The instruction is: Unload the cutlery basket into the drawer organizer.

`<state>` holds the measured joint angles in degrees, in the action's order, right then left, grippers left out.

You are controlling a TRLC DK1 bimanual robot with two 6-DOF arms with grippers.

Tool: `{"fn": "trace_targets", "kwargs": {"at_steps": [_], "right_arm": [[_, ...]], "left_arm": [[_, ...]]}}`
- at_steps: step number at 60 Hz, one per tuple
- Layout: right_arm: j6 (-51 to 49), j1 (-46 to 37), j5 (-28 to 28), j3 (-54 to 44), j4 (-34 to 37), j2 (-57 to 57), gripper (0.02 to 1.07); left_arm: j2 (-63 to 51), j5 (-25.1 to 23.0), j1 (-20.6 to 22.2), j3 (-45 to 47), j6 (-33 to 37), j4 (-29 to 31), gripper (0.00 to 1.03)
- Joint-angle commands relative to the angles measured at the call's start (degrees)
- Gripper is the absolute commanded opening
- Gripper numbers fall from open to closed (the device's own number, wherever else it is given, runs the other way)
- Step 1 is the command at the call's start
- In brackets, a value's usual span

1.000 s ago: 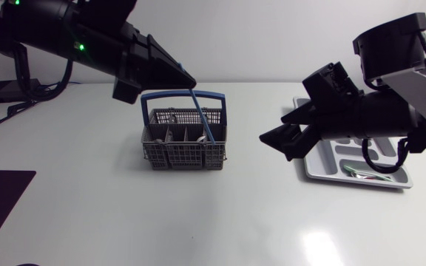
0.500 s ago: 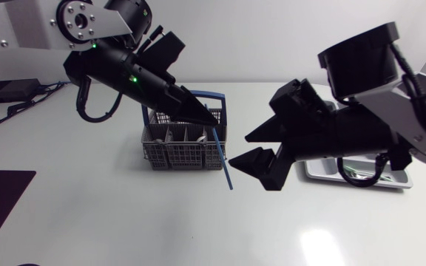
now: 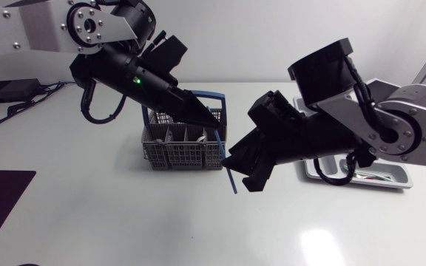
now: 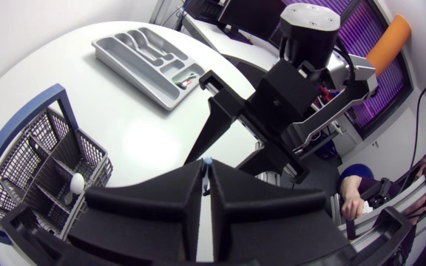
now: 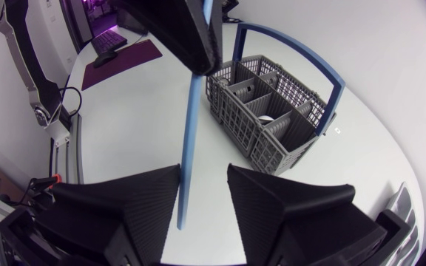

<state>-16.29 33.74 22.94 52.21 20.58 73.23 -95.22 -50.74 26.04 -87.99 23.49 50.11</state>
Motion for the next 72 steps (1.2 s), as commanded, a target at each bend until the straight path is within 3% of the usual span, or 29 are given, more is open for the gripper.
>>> {"fn": "trace_targets", "kwargs": {"at_steps": [1,7,14,17,19,20,23,28,39,48,60,72], "right_arm": [[0.9,0.6,0.4,1.4,-0.7,1.0,0.24],[1.3,0.6,1.8,1.5,-0.3,1.7,0.08],[1.3,0.8,1.8,1.4,0.3,2.3,0.08],[1.3,1.0,1.8,1.3,1.0,2.3,0.08],[1.3,1.1,1.8,1.2,1.3,2.2,0.07],[1.2,1.2,1.8,1.1,1.5,2.2,0.08],[1.1,1.2,1.8,0.7,1.7,2.0,0.08],[0.6,1.1,1.8,-0.4,2.2,1.6,0.08],[-1.5,-3.5,1.8,-3.3,3.8,-0.6,0.07],[-5.3,-14.7,4.3,-4.1,6.1,-1.2,0.07],[-8.3,-32.4,6.8,-0.9,6.9,4.7,0.08],[-4.3,-44.3,6.2,7.4,5.5,17.9,0.07]], "left_arm": [[-1.5,-1.2,-0.5,-2.0,-1.4,0.8,0.03],[-1.5,-1.6,-0.5,-1.8,-1.3,0.8,0.03],[-1.5,-1.6,-0.4,-1.9,-1.3,0.8,0.04],[-1.4,-1.6,-0.6,-2.5,-1.6,0.8,0.21],[-1.4,-1.6,-0.8,-3.0,-1.9,0.8,0.39],[-1.3,-1.6,-0.9,-3.4,-1.9,0.8,0.56],[-0.8,-1.6,-1.4,-4.5,-1.8,0.8,0.83],[0.3,-1.6,-3.0,-6.1,-2.7,-1.7,0.95],[2.4,-0.5,-7.8,-6.9,-7.3,-10.0,0.97],[2.7,6.0,-9.0,-5.4,-5.6,-10.9,0.96],[6.1,19.1,-5.5,0.3,-0.2,-11.1,0.96],[6.9,38.5,2.8,4.6,1.8,-13.4,0.96]]}}
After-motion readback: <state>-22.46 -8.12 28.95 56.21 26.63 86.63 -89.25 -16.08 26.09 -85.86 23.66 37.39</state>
